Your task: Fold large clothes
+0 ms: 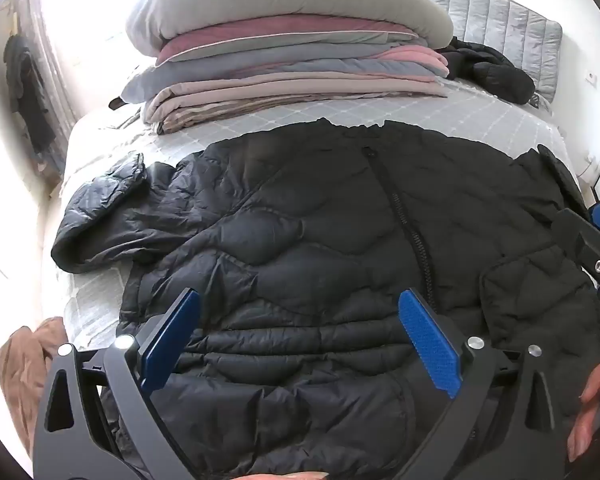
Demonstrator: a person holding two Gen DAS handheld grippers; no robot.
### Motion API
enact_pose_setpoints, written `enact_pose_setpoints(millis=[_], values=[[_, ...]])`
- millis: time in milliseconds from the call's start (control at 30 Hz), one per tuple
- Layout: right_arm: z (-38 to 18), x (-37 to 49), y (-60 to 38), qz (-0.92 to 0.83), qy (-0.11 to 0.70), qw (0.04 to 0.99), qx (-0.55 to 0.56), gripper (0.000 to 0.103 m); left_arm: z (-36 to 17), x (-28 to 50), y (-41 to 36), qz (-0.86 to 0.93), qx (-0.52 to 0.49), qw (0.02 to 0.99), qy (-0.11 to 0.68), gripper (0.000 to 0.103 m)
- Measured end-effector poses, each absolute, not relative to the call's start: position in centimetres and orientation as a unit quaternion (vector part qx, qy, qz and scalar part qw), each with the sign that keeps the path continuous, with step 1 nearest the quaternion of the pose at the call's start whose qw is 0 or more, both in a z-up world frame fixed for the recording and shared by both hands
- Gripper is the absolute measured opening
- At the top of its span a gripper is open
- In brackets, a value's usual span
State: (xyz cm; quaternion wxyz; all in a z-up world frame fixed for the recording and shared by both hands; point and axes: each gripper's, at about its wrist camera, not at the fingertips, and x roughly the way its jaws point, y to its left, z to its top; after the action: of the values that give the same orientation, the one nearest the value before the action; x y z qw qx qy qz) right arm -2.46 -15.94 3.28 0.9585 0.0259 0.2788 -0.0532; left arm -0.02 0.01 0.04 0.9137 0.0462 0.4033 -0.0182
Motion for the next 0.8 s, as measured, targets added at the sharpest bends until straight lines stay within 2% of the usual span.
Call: enact_pose_setpoints(millis=[567,800], values=[[3.2,-2.3,-15.7,-0.054,0.285,0.957,0.014,0.097,-0.1,-0.1,0.6,-0.014,0.044,0.914,0.404,0.096],[4.4,-0.6,-19.1,-0.056,0.301,0.952,0.005,0.097,-0.2,0.5,1.2,-0.006,0.034,0.91,0.414,0.096]])
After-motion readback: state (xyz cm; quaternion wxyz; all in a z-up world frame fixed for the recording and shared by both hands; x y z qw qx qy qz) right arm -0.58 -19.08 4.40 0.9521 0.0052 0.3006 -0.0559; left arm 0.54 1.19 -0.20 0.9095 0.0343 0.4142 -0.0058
